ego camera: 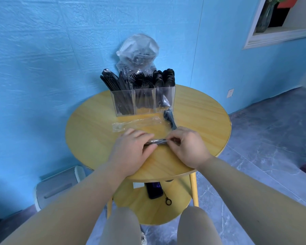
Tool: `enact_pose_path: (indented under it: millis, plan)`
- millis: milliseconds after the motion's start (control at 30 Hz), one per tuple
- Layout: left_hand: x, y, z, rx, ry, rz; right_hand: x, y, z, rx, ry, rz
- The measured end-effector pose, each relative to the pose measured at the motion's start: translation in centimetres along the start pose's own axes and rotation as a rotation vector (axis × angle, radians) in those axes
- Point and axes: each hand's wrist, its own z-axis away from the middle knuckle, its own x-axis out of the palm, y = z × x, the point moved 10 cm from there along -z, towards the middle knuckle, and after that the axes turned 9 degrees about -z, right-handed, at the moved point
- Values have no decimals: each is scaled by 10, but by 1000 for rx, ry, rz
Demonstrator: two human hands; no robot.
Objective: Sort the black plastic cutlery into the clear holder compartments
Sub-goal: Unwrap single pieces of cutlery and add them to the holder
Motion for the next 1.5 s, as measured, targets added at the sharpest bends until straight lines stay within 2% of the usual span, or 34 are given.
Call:
enact_pose_path:
  millis: [167, 267, 367, 433, 567, 733, 900, 1033, 1100, 1167, 1200, 1267, 1367, 1500]
  plan:
    - [-12, 4, 3, 21, 161, -110, -7, -10, 1, -84, 85, 9]
    - [-12, 2, 3, -1, 180, -190, -6, -26, -2, -213, 63, 59]
    - [-15, 2, 2, -22, 211, -211, -10, -28, -6, -219, 76, -29]
    - [-17, 1, 1, -35, 226, -220, -11, -21, -9, -143, 77, -163]
    - [-19, -5, 2, -88, 199, -211, -18, 4, -15, 128, 117, -450]
    - [-18, -5, 1, -93, 132, -210, -16, 19, -11, 364, 43, -396]
    - [-15, -9, 3, -141, 136, -146, -5, 10, -15, 354, 9, -179]
    - [-13, -8, 4, -152, 57, -53, -17, 28, -15, 433, 117, -259]
    - [-12, -10, 4, -167, 50, -50, -38, 32, -9, 438, 255, -151]
    - [-9, -13, 4, -191, 41, -24, -61, 11, -7, 265, 412, -43]
    - [-8, -15, 4, -202, 39, -7, -63, -2, -8, 167, 427, -49]
    - [-9, -17, 3, -224, 41, 29, -48, -14, -16, 130, 294, -126]
    - [-14, -19, 1, -248, 63, 87, -19, -5, -23, 290, 62, -174]
    - [-25, -16, -8, -207, 75, 100, -15, 6, -30, 404, 62, -352]
